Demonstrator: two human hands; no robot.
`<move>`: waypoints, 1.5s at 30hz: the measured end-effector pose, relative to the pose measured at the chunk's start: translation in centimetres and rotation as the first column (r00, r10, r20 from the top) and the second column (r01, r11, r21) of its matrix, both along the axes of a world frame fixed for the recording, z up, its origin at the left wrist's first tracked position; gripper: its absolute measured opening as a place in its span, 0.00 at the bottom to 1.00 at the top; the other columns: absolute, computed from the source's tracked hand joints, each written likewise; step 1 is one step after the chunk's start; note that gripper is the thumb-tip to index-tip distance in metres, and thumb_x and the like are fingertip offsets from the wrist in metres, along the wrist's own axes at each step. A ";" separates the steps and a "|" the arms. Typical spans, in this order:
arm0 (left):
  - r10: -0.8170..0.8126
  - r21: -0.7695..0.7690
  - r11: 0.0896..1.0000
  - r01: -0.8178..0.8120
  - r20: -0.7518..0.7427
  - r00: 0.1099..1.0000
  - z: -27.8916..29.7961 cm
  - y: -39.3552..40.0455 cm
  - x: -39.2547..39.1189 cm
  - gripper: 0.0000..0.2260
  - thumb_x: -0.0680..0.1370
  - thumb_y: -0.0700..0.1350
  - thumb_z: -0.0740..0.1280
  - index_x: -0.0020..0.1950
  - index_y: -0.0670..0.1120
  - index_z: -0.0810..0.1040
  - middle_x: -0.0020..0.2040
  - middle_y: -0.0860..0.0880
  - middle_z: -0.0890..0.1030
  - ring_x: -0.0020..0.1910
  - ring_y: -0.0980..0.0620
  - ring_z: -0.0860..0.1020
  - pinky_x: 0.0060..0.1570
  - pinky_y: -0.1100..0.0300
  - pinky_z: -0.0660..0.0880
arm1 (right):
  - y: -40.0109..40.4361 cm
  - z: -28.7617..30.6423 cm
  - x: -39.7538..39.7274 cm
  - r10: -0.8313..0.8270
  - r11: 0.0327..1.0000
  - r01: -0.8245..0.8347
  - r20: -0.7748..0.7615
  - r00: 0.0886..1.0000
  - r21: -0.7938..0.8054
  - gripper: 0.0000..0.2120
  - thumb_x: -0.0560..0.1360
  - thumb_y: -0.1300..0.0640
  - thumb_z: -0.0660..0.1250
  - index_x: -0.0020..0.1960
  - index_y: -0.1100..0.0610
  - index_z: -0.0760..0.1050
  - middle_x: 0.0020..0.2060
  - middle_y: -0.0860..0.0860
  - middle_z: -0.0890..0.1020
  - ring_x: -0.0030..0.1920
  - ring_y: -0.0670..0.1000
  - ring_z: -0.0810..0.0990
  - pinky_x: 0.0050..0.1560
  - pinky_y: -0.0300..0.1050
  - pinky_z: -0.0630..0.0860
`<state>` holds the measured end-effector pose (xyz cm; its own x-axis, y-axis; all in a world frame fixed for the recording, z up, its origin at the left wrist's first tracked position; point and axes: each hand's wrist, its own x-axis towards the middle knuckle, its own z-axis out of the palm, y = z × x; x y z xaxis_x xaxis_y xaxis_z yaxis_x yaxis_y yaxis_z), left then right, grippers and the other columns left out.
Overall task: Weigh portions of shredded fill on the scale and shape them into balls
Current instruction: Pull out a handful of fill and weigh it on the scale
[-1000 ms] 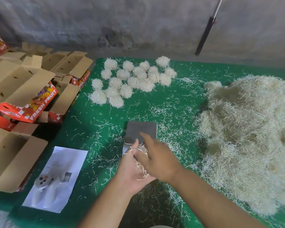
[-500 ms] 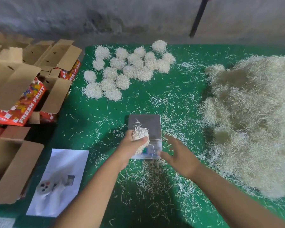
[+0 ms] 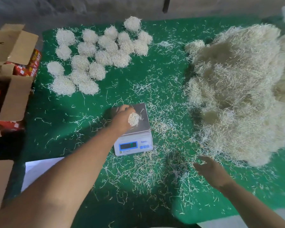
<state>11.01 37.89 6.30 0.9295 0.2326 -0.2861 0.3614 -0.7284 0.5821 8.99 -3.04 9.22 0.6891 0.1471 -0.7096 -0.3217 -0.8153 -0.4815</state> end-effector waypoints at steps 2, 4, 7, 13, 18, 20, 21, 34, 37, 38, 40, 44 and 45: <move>0.010 0.015 1.000 -0.010 0.030 0.999 -0.8 -0.3 -0.5 0.36 0.70 0.24 0.67 0.75 0.50 0.75 0.75 0.45 0.66 0.72 0.44 0.64 0.66 0.59 0.61 | 0.1 0.1 -0.1 0.000 1.000 0.000 -0.002 1.000 0.015 0.26 0.84 0.47 0.67 0.78 0.56 0.68 0.50 0.59 0.87 0.51 0.67 0.86 0.50 0.55 0.85; -0.002 0.087 0.996 -0.004 0.064 0.998 -1.0 -0.4 -1.1 0.42 0.70 0.22 0.67 0.80 0.53 0.69 0.79 0.46 0.61 0.77 0.43 0.60 0.73 0.54 0.61 | 0.3 0.6 0.2 0.000 1.000 0.001 -0.008 1.000 0.029 0.25 0.85 0.47 0.66 0.78 0.56 0.68 0.52 0.61 0.86 0.51 0.66 0.86 0.45 0.49 0.84; -0.039 0.229 0.973 0.019 0.084 0.996 -0.1 -0.3 -1.9 0.47 0.71 0.29 0.74 0.83 0.58 0.59 0.83 0.50 0.53 0.82 0.44 0.54 0.77 0.38 0.57 | 0.4 0.9 0.9 -0.008 0.998 0.007 0.004 1.000 0.057 0.24 0.84 0.47 0.66 0.77 0.55 0.69 0.51 0.63 0.86 0.41 0.64 0.84 0.38 0.46 0.81; 0.219 0.148 0.948 -0.281 0.335 0.916 3.5 1.3 -6.9 0.27 0.76 0.33 0.73 0.74 0.48 0.75 0.72 0.47 0.71 0.67 0.47 0.73 0.70 0.52 0.71 | 2.1 1.0 2.4 0.086 0.991 -0.090 0.048 0.995 0.096 0.24 0.84 0.48 0.68 0.76 0.56 0.71 0.56 0.56 0.85 0.55 0.71 0.84 0.53 0.57 0.85; 0.366 0.159 0.870 -0.466 0.423 0.829 5.0 1.4 -15.1 0.13 0.77 0.28 0.68 0.53 0.43 0.83 0.46 0.45 0.82 0.42 0.44 0.79 0.44 0.49 0.79 | 4.6 0.7 2.3 0.209 0.971 -0.211 0.027 0.977 0.115 0.22 0.84 0.45 0.67 0.75 0.52 0.72 0.54 0.55 0.87 0.59 0.71 0.82 0.50 0.52 0.85; 0.401 0.164 0.846 -0.507 0.432 0.808 5.1 0.8 -18.1 0.12 0.75 0.26 0.67 0.50 0.41 0.83 0.42 0.43 0.82 0.40 0.42 0.79 0.41 0.46 0.80 | 5.5 0.6 2.6 0.290 0.952 -0.292 0.038 0.956 0.094 0.22 0.84 0.43 0.66 0.74 0.51 0.73 0.51 0.53 0.87 0.47 0.67 0.86 0.33 0.37 0.80; 0.409 0.159 0.841 -0.517 0.437 0.801 5.2 0.4 -19.4 0.12 0.74 0.25 0.67 0.49 0.40 0.83 0.41 0.43 0.81 0.39 0.41 0.79 0.40 0.45 0.79 | 6.0 0.6 2.8 0.330 0.939 -0.333 0.050 0.943 0.083 0.22 0.84 0.42 0.65 0.74 0.52 0.73 0.48 0.52 0.87 0.38 0.59 0.84 0.28 0.35 0.76; 0.578 0.149 0.743 -0.653 0.349 0.737 6.7 -3.5 -23.7 0.12 0.80 0.34 0.66 0.58 0.46 0.85 0.55 0.47 0.86 0.53 0.46 0.83 0.55 0.52 0.77 | 8.1 2.8 2.6 0.418 0.879 -0.447 0.181 0.890 0.170 0.12 0.85 0.47 0.65 0.65 0.51 0.79 0.47 0.49 0.86 0.37 0.53 0.85 0.32 0.40 0.79; 0.557 0.140 0.772 -0.620 0.322 0.766 6.9 -4.2 -22.8 0.13 0.81 0.35 0.65 0.60 0.46 0.84 0.56 0.47 0.85 0.52 0.46 0.83 0.52 0.52 0.79 | 5.9 2.7 2.6 0.393 0.890 -0.424 0.189 0.900 0.167 0.12 0.85 0.48 0.65 0.64 0.52 0.79 0.47 0.48 0.86 0.49 0.58 0.87 0.46 0.46 0.85; 0.537 0.143 0.785 -0.602 0.328 0.778 6.9 -4.4 -22.5 0.13 0.81 0.34 0.65 0.59 0.45 0.84 0.56 0.46 0.85 0.52 0.46 0.82 0.51 0.52 0.79 | 5.1 2.6 2.7 0.393 0.892 -0.425 0.201 0.897 0.152 0.12 0.85 0.48 0.65 0.63 0.53 0.80 0.47 0.48 0.86 0.49 0.59 0.87 0.50 0.49 0.86; 0.484 0.166 0.818 -0.551 0.321 0.814 6.8 -4.5 -21.6 0.12 0.81 0.34 0.64 0.60 0.44 0.84 0.57 0.46 0.85 0.53 0.45 0.82 0.53 0.52 0.79 | 3.6 2.5 3.0 0.363 0.905 -0.398 0.213 0.907 0.150 0.12 0.85 0.49 0.65 0.63 0.55 0.81 0.47 0.49 0.87 0.49 0.56 0.88 0.54 0.56 0.86; 0.459 0.155 0.845 -0.512 0.280 0.843 6.8 -4.3 -19.8 0.13 0.81 0.34 0.64 0.60 0.44 0.84 0.57 0.46 0.85 0.54 0.46 0.82 0.56 0.52 0.79 | 2.3 2.3 2.9 0.321 0.925 -0.357 0.234 0.918 0.132 0.13 0.86 0.50 0.65 0.63 0.56 0.81 0.47 0.47 0.87 0.47 0.50 0.87 0.55 0.56 0.85; 0.457 0.149 0.848 -0.508 0.281 0.844 6.7 -4.2 -19.5 0.13 0.81 0.34 0.64 0.59 0.45 0.84 0.57 0.47 0.85 0.53 0.46 0.83 0.55 0.51 0.79 | 2.3 2.3 2.8 0.321 0.925 -0.357 0.239 0.916 0.126 0.13 0.86 0.51 0.65 0.64 0.56 0.81 0.48 0.47 0.87 0.47 0.49 0.87 0.55 0.55 0.85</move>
<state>-8.51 33.72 12.99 0.7151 0.6987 0.0240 0.5765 -0.6087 0.5451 11.82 -0.78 11.47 0.7073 0.5000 -0.4997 0.0838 -0.7612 -0.6431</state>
